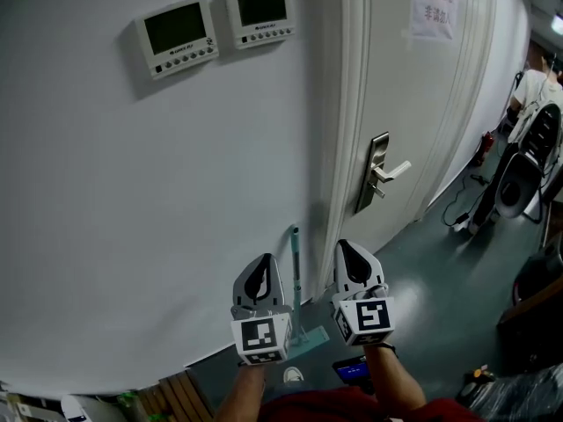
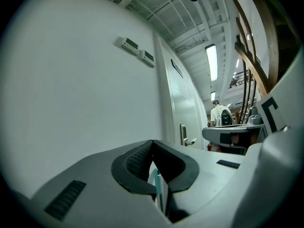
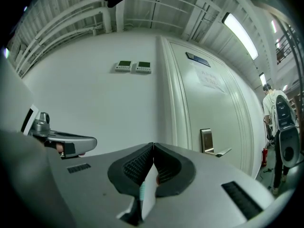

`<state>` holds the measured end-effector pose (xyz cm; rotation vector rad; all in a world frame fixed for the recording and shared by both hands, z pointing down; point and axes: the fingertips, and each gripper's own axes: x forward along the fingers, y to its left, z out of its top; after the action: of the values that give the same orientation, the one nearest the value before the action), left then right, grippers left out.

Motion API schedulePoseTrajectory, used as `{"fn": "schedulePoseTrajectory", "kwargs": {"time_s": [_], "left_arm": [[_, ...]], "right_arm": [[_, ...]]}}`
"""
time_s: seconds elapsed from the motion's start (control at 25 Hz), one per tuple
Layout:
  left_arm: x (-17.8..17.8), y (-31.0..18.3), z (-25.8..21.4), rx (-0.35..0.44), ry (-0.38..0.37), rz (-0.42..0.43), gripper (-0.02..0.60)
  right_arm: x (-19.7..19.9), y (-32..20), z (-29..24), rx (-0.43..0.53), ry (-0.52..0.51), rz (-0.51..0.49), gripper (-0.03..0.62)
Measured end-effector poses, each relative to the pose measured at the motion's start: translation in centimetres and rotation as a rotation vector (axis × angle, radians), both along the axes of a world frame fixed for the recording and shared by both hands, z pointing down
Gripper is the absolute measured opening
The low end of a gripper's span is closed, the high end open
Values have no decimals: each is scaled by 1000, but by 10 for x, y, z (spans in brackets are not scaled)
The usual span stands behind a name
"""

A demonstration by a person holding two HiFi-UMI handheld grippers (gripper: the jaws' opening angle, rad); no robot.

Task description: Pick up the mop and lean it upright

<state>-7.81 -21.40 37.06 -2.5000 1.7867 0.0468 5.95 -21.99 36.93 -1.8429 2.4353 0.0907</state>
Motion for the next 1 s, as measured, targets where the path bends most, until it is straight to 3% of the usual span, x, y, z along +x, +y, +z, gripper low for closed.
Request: {"fn": "schedulePoseTrajectory", "kwargs": {"time_s": [0.28, 1.0], "left_arm": [[-17, -35, 4, -13, -19, 31, 14], [0, -48, 16, -21, -22, 5, 15]], "right_arm": [[-15, -28, 3, -8, -11, 36, 17], [0, -47, 18, -34, -2, 2, 17]]}}
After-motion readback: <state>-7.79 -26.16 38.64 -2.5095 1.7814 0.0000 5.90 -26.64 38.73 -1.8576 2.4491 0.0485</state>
